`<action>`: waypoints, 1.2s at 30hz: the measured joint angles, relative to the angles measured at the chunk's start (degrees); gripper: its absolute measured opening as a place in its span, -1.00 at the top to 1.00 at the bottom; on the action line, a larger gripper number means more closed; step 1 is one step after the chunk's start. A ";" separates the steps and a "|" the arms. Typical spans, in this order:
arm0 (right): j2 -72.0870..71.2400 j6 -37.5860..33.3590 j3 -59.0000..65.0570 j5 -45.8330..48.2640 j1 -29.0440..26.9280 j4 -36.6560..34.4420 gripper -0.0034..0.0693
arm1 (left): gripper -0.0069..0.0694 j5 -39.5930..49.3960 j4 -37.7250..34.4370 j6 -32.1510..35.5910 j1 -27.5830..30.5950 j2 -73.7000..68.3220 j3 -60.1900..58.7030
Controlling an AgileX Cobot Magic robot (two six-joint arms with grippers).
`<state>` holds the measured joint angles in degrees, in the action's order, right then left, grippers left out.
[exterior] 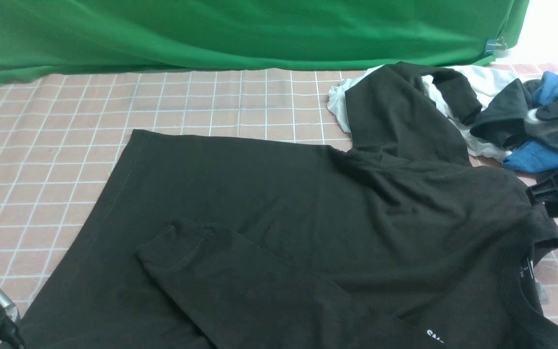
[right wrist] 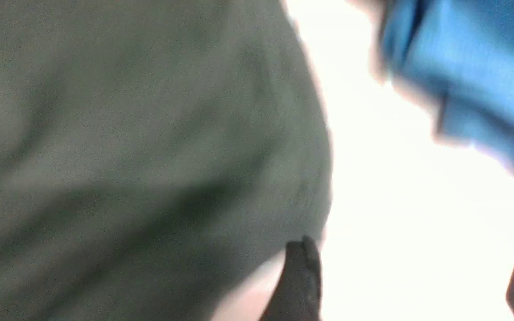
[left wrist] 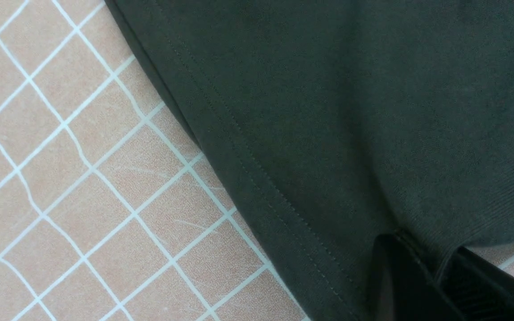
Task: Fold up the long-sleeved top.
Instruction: Use your right arm to clamp the cuff farthest to him
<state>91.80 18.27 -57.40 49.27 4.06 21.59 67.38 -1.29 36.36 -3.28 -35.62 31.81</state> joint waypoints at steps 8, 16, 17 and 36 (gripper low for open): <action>-16.34 -5.42 8.05 11.44 6.56 -14.23 -0.65 | 0.72 0.00 -0.06 0.00 0.00 0.00 0.00; -26.03 0.38 24.41 6.98 3.77 -15.05 -0.70 | 0.72 -0.06 -0.06 0.00 0.00 0.00 0.00; -25.69 0.69 26.98 4.22 3.15 -15.85 -0.69 | 0.72 -0.10 -0.12 0.00 0.00 0.00 0.00; -10.12 -2.05 27.33 -1.95 2.50 -22.01 0.51 | 0.72 -1.40 -2.41 -0.06 0.00 0.00 0.00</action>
<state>81.68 16.22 -30.07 47.32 6.56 -0.42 65.97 -3.70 36.30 -3.28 -35.62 31.81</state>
